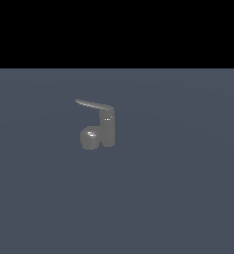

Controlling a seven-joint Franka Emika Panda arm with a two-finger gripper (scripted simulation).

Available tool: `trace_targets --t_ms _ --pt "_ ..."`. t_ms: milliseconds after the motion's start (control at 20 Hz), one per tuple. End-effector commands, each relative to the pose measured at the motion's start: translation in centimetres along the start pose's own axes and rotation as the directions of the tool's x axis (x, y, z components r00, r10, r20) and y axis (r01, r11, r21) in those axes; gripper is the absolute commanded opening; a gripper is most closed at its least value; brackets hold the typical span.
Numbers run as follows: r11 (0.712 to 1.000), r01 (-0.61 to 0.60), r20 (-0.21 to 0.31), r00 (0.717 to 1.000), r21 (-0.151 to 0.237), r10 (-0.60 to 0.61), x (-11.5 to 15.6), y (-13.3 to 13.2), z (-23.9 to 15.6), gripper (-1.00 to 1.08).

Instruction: Turn on the faucet by rotating a designated handle.

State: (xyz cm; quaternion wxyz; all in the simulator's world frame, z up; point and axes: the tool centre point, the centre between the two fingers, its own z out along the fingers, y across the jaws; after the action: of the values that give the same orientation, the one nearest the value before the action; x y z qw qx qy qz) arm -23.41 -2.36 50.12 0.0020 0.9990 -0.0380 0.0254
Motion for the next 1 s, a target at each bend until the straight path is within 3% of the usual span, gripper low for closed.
trace_targets --t_ms 0,550,950 --pt "1.000 -0.006 0.000 1.000 0.001 0.006 0.2 0.0 0.1 -1.00" --pt "0.993 -0.115 0.008 0.993 0.017 0.115 3.2 -0.9 1.0 -1.00" --pt "0.962 -0.271 0.024 0.962 0.033 0.270 7.5 -2.3 2.9 -1.00"
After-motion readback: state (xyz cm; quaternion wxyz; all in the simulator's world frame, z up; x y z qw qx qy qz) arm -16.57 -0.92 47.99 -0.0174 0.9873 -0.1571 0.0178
